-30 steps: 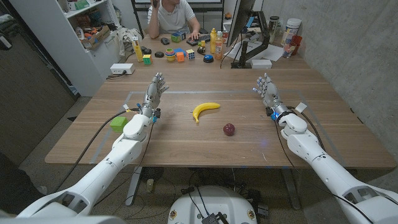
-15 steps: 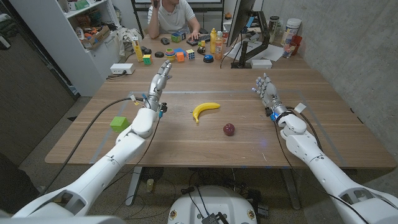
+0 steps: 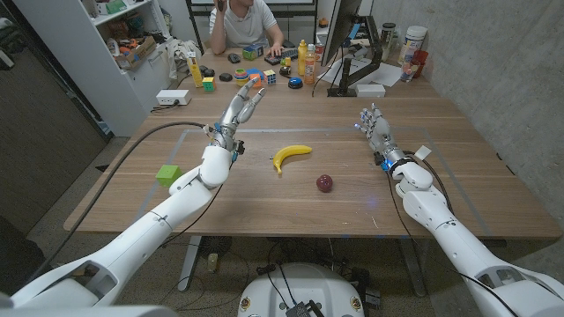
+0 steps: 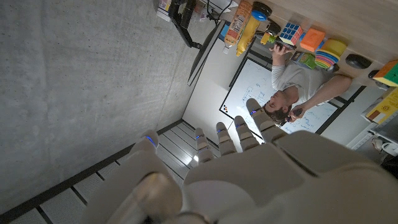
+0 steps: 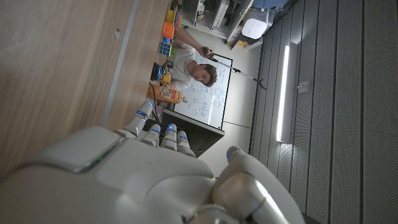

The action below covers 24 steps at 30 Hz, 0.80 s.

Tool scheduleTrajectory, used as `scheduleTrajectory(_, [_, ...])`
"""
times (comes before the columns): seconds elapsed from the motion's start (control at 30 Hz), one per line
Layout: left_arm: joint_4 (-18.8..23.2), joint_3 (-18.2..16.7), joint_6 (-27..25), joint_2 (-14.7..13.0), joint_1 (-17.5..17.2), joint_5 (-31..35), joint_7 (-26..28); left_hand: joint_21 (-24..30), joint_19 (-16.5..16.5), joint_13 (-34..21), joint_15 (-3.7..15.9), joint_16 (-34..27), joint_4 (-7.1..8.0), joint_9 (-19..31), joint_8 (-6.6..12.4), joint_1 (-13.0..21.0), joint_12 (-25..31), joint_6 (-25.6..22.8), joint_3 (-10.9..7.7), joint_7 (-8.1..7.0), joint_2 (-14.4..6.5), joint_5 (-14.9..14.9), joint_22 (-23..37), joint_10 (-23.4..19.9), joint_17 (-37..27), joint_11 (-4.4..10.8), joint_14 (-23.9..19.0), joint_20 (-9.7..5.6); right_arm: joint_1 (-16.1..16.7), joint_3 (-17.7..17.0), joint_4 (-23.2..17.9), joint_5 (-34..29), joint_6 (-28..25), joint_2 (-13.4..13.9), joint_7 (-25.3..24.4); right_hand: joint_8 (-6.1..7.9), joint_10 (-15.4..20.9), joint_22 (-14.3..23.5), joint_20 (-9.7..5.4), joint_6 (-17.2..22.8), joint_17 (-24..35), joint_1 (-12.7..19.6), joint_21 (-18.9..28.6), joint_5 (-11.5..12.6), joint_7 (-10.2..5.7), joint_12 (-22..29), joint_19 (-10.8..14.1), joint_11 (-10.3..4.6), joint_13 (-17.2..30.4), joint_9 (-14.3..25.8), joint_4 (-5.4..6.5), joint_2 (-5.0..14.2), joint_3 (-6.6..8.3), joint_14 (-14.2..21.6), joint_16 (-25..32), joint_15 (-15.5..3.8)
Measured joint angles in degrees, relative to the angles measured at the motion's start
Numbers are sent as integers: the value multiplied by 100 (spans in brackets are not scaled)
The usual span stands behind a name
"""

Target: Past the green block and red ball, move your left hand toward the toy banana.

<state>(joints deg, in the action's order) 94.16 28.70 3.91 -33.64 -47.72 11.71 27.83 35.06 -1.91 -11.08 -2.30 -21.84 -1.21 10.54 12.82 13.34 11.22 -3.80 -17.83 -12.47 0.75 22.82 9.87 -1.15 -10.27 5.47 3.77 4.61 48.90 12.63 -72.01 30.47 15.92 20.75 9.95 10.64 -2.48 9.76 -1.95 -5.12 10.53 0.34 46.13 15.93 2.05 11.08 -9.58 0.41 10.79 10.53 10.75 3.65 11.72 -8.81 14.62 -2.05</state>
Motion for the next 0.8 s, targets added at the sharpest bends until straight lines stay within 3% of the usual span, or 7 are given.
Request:
scheduleTrajectory(0.1, [0, 0, -179, 0, 0, 333, 47, -75, -41, 0, 0, 26, -56, 0, -65, 45, -3, 158, 8, 0, 45, 9, 0, 92, -1, -22, 43, 3, -5, -15, 11, 0, 0, -17, 0, 0, 0, 0, 0, 0, 0, 0, -37, 0, 0, 0, 0, 0, 0, 0, 0, 0, 0, 0, 0, 0])
scheduleTrajectory(0.2, [238, 318, -394, -139, 158, 748, 60, -123, -92, 0, -2, 69, -99, 0, -115, 89, -42, 241, 13, -2, 44, 9, 0, 122, -1, 4, 61, -9, -6, -29, 13, -11, 20, -27, 48, 0, 0, 0, 0, 0, 0, 0, -38, 0, 0, 0, 0, 0, 0, 0, 0, 0, 0, 0, 0, 0])
scheduleTrajectory(0.43, [420, 627, -866, -249, 291, 1562, 31, -248, -224, -26, 65, 138, -177, 27, -142, 205, -42, 363, 1, -1, 81, 9, 12, 166, -1, 46, 179, -21, -12, -56, 25, -22, 50, -42, 120, 0, 0, -1, 0, 0, 0, 0, -59, 0, 0, 0, 0, 0, -1, -1, 0, 0, 0, 0, 0, 0])
scheduleTrajectory(0.6, [514, 774, -1387, -298, 358, 2352, -188, -518, -580, -54, 35, 338, -246, 54, -141, 297, -90, 582, 23, -11, 31, 9, 15, 625, -50, 5, 540, 1, -14, -86, 34, -22, 54, -57, 151, 0, 0, -1, 0, 0, 0, 0, -82, 0, 0, 0, 0, 0, -1, -1, 0, 0, 0, 0, 0, 0])
scheduleTrajectory(0.67, [629, 993, -1538, -370, 454, 2564, -282, -599, -701, -79, 9, 388, -253, 54, -174, 315, -90, 653, 30, -2, 13, 3, 22, 771, -54, -8, 583, 23, -14, -107, 35, -2, 68, -61, 181, 0, 0, -1, 0, 0, -1, 0, -82, 0, 0, 0, 0, 0, -1, -1, 0, 0, 0, 0, 0, 0])
scheduleTrajectory(0.8, [689, 1168, -1631, -419, 527, 2692, -343, -628, -747, -80, 9, 427, -253, 54, -181, 315, -90, 714, 30, -1, 13, -16, 42, 888, -60, -24, 583, 52, -14, -115, 36, 19, 72, -62, 208, 0, 0, -1, 0, 0, 0, 0, -82, 0, 0, 0, 0, 0, -1, -1, 0, 0, 0, 0, 0, 0])
